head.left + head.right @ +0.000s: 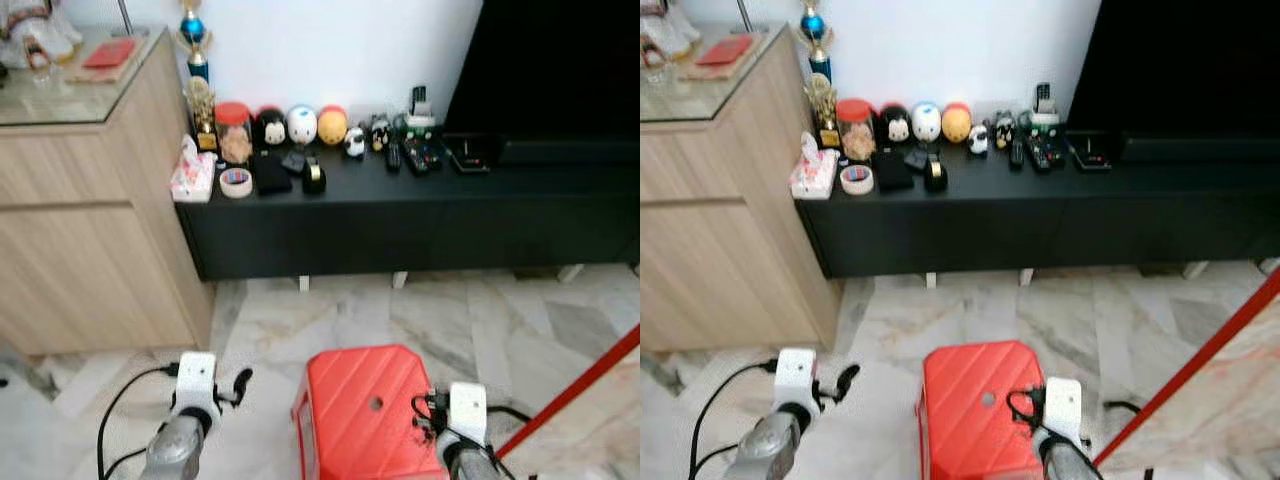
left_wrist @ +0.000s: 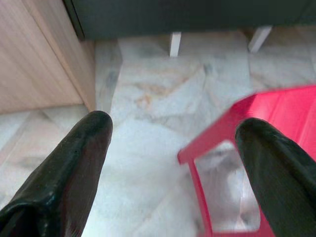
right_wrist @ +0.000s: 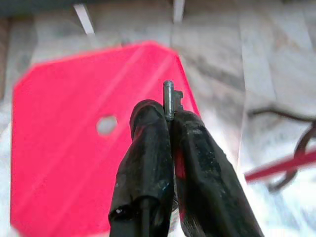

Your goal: Hang keys on a hook

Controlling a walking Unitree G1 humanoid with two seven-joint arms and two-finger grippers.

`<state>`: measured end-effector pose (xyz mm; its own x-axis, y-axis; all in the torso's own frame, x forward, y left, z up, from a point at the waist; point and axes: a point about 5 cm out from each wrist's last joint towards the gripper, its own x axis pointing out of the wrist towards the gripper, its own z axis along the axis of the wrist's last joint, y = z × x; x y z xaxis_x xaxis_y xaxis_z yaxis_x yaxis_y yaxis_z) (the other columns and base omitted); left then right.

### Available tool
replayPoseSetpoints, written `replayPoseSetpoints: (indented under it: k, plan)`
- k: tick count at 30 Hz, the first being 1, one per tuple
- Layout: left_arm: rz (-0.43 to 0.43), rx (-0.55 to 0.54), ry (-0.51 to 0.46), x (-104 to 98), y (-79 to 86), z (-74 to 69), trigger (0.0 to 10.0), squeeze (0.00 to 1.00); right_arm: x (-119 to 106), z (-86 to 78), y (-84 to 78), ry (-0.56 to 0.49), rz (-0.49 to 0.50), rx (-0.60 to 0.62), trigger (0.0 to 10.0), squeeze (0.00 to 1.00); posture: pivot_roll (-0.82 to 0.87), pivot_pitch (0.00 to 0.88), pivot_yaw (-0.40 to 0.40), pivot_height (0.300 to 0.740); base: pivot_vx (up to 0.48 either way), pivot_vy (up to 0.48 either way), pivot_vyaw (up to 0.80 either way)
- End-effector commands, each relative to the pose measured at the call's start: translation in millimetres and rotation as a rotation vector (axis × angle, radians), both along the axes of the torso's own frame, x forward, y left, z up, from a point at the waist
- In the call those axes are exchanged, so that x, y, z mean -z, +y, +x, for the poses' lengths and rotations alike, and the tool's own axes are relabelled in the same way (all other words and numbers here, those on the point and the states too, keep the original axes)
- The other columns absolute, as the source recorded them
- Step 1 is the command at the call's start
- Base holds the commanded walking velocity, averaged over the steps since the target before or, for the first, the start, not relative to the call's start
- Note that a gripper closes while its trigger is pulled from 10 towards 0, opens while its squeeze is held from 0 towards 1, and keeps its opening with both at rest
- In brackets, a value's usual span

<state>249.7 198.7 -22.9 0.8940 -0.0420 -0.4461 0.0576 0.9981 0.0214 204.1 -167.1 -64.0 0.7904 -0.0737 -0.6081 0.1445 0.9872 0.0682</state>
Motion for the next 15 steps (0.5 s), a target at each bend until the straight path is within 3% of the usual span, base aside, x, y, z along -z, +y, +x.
replayPoseSetpoints:
  k: [1, 7, 9, 15]
  plan:
    - [0.025, 0.026, 0.07, 10, 0.4, -8.9, 10.0, 0.0, 7, -9.6, -3.9, 0.046, 0.02, 0.047, 10.0, 0.0, 0.02, 0.0, -0.037, 0.74, 0.0, 0.0, 0.0]
    - [0.036, -0.009, 0.184, 27, 6.9, -26.6, 10.0, 0.0, 21, -34.6, -6.4, 0.148, 0.026, 0.078, 10.0, 0.0, 0.03, 0.0, -0.033, 0.74, 0.0, 0.0, 0.0]
    - [0.05, -0.022, 0.257, 37, 10.4, -41.3, 10.0, 0.0, 27, -46.9, -12.2, 0.198, 0.009, 0.102, 10.0, 0.0, 0.02, 0.0, -0.029, 0.74, 0.0, 0.0, 0.0]
    - [0.057, -0.027, 0.328, 48, 12.4, -59.7, 10.0, 0.0, 30, -55.4, -17.9, 0.222, 0.003, 0.114, 10.0, 0.0, 0.01, 0.0, -0.027, 0.74, 0.0, 0.0, 0.0]
